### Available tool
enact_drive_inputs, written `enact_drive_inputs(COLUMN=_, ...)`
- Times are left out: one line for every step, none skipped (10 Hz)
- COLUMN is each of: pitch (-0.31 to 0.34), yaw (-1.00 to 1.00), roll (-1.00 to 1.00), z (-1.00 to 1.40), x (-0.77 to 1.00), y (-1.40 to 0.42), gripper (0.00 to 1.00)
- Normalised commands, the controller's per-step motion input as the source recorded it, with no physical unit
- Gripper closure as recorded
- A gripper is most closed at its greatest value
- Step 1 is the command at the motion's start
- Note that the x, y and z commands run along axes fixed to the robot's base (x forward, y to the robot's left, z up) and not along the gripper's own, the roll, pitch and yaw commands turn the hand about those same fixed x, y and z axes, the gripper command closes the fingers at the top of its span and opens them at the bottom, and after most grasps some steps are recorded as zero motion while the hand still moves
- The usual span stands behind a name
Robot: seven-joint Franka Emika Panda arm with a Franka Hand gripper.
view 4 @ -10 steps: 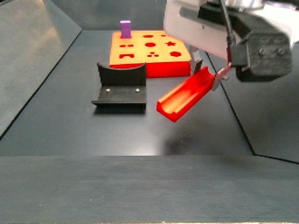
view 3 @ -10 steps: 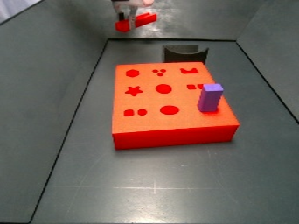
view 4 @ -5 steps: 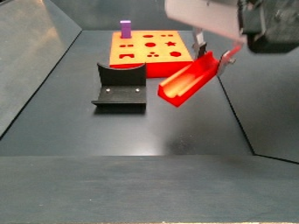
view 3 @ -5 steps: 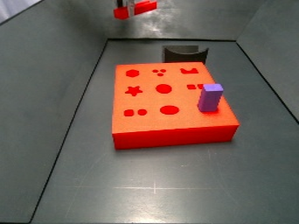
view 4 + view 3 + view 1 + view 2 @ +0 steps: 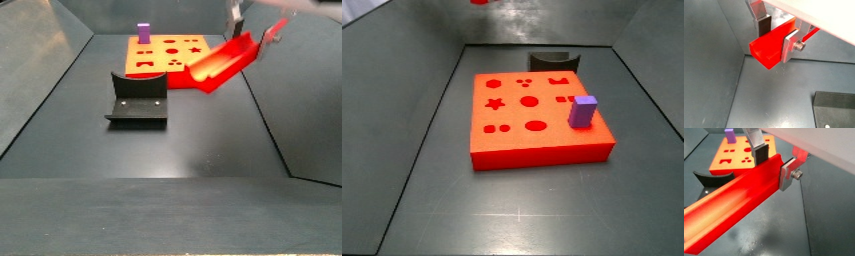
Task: Pick up the arch object. Move up. Place the arch object on the fixture. Regrasp the arch object. Move to above the board. Insert the arch object.
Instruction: Place the arch object on the fixture.
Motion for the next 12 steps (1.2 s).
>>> enact_drive_inputs(pitch=-0.003, yaw=1.00, roll=0.05, z=0.23, x=1.00, y=-0.90, gripper=1.00)
enact_drive_inputs(pitch=0.000, yaw=1.00, roll=0.06, z=0.18, x=1.00, y=-0.88, gripper=1.00)
enact_drive_inputs(pitch=0.007, yaw=1.00, roll=0.06, z=0.17, x=1.00, y=-0.85, gripper=1.00)
enact_drive_inputs(pitch=0.025, yaw=1.00, roll=0.06, z=0.15, x=1.00, y=-0.76, gripper=1.00)
enact_drive_inputs(pitch=0.040, yaw=1.00, roll=0.06, z=0.13, x=1.00, y=-0.66, gripper=1.00)
enact_drive_inputs(pitch=0.071, yaw=1.00, roll=0.07, z=0.10, x=1.00, y=-0.52, gripper=1.00)
enact_drive_inputs(pitch=0.100, yaw=1.00, roll=0.07, z=0.09, x=1.00, y=-0.44, gripper=1.00)
enact_drive_inputs(pitch=0.151, yaw=0.96, roll=0.08, z=0.07, x=1.00, y=-0.35, gripper=1.00)
enact_drive_inputs(pitch=0.159, yaw=0.79, roll=0.08, z=0.07, x=1.00, y=-0.30, gripper=1.00)
enact_drive_inputs(pitch=0.163, yaw=0.47, roll=0.08, z=0.05, x=1.00, y=-0.21, gripper=1.00)
enact_drive_inputs(pitch=0.162, yaw=0.36, roll=0.07, z=0.05, x=0.95, y=-0.17, gripper=1.00)
enact_drive_inputs(pitch=0.147, yaw=0.20, roll=0.07, z=0.03, x=0.81, y=-0.09, gripper=1.00)
